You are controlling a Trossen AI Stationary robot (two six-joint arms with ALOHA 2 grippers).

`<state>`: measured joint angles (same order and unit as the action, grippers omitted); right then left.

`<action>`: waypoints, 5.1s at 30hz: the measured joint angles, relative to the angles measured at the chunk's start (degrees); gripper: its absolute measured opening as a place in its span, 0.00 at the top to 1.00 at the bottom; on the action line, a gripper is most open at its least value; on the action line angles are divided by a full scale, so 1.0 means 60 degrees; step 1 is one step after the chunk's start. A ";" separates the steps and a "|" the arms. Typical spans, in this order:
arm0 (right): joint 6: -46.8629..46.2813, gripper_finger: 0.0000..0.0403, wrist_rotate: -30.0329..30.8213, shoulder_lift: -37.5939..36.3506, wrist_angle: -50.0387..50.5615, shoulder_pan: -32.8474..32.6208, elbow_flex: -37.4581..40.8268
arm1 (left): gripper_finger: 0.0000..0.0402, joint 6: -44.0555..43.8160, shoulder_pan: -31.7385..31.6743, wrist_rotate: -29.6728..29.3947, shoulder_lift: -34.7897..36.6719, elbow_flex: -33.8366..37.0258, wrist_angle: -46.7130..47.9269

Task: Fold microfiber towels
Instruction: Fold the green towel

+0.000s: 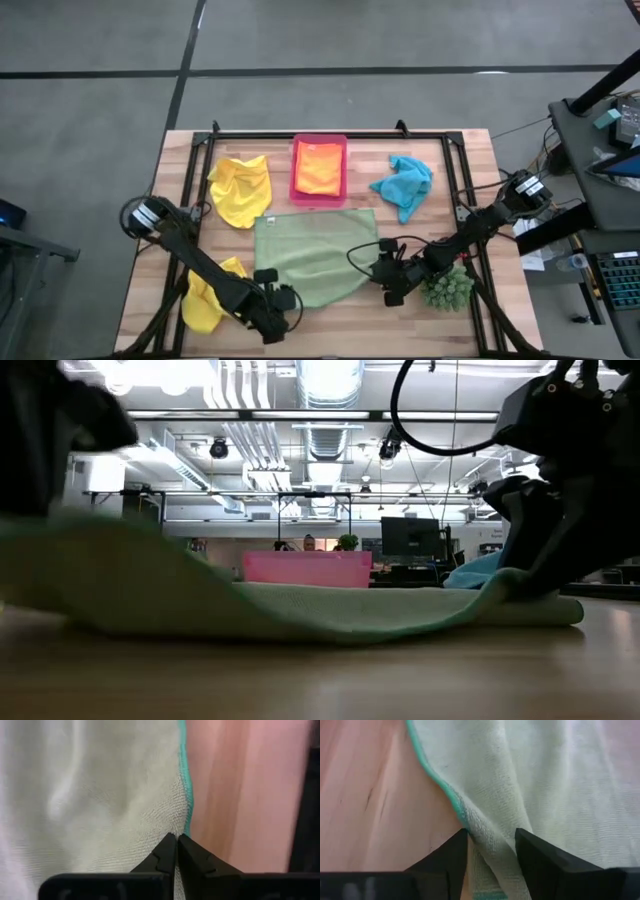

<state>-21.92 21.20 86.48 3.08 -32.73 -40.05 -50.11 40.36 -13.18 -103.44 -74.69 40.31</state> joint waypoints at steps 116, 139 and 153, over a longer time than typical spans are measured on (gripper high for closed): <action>0.1398 0.65 -0.0031 0.0225 0.5286 0.3425 -0.2922 | 0.79 0.2276 -0.2716 0.2754 0.1591 0.1391 0.4007; -0.0970 0.90 -0.0566 0.0168 0.2980 0.0363 -0.2049 | 0.78 0.1727 -0.1268 0.1260 0.0723 0.1442 0.1354; -0.2353 0.98 -0.0633 0.0171 0.2913 0.0331 -0.0800 | 0.79 0.1942 -0.1032 0.2332 -0.0112 0.1470 0.0899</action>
<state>-36.04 17.40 87.50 20.56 -30.74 -44.85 -38.46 34.17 0.81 -104.12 -65.87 45.70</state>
